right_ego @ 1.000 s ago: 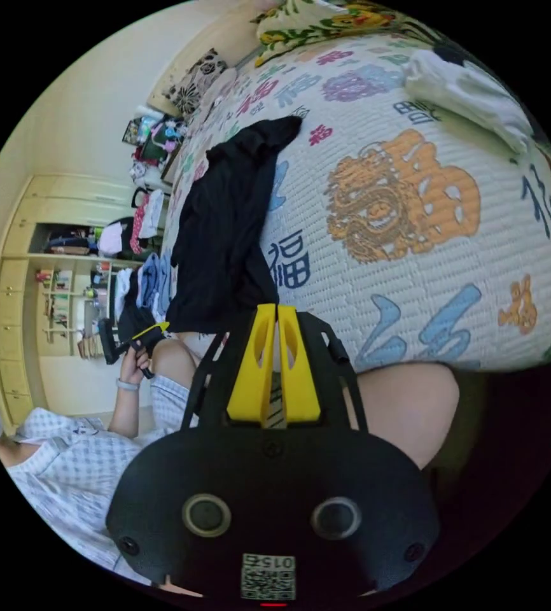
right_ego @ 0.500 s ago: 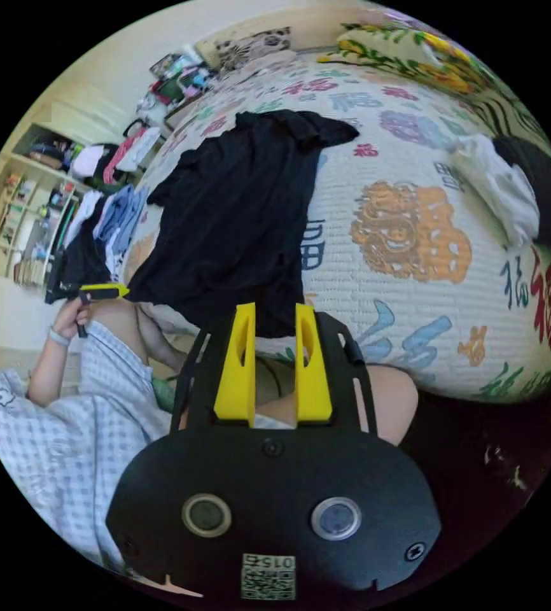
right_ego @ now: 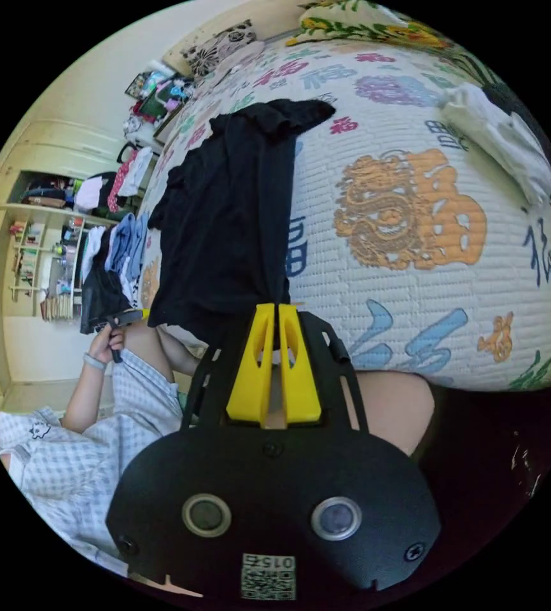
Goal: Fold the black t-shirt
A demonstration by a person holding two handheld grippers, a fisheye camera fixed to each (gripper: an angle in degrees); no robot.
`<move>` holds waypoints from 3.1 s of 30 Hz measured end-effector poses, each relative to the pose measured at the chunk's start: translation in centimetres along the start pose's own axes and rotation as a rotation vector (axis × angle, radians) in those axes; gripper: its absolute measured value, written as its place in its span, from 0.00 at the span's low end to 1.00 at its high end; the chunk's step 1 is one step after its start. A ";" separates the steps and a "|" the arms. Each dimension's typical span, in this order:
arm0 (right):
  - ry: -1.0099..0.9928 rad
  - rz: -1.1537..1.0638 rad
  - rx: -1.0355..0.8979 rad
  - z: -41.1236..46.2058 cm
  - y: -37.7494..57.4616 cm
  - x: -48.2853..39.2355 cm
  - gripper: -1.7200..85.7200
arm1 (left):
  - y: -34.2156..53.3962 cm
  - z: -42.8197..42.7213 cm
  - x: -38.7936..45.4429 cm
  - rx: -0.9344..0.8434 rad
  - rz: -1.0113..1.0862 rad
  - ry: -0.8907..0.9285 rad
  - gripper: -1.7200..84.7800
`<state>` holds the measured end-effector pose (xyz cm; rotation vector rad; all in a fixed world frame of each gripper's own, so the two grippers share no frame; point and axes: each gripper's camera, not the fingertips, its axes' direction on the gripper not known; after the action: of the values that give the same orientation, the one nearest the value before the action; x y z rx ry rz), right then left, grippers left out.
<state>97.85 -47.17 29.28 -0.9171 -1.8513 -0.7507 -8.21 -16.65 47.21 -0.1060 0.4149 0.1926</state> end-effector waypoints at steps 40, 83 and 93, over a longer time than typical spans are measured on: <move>0.054 -0.129 -0.149 -8.1 -32.2 -0.4 0.07 | -22.7 19.3 40.3 -0.072 0.886 -0.147 0.12; 0.299 -0.116 -0.057 -0.6 -53.2 -2.8 0.07 | -20.2 18.8 34.3 0.081 0.761 0.022 0.12; 0.447 -0.092 -0.064 5.2 -51.4 -2.3 0.02 | -16.6 4.1 22.4 0.289 0.645 0.013 0.13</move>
<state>53.38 -71.38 19.04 -0.6414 -1.4874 -0.9873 16.95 -28.57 42.78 0.3176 0.4764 0.7630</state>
